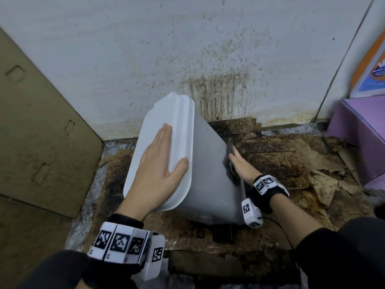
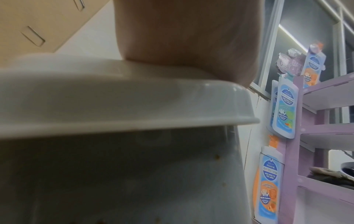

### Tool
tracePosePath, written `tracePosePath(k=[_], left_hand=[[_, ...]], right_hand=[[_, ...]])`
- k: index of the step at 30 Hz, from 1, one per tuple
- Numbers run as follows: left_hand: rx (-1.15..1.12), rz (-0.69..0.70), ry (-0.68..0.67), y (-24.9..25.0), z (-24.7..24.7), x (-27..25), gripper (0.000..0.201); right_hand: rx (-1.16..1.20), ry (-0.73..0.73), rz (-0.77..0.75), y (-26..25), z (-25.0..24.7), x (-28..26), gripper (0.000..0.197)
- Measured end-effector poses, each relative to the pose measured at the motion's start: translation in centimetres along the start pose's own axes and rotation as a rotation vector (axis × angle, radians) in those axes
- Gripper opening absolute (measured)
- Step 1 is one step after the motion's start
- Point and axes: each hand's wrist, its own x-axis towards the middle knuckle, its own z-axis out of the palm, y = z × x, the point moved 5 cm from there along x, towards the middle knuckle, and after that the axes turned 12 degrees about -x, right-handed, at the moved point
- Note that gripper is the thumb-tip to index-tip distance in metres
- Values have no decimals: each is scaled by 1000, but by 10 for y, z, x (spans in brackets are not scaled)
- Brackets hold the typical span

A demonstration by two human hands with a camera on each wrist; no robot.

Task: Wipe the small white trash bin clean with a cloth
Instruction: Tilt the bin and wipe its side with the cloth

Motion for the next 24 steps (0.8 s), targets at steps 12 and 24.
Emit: tracePosePath(k=[12, 24], left_hand=[[1, -11, 8, 1, 0, 0, 90], [19, -8, -2, 1, 0, 1, 86]], right_hand=[[247, 63, 147, 41, 8, 21, 54], [356, 110, -155, -113, 16, 4, 61]])
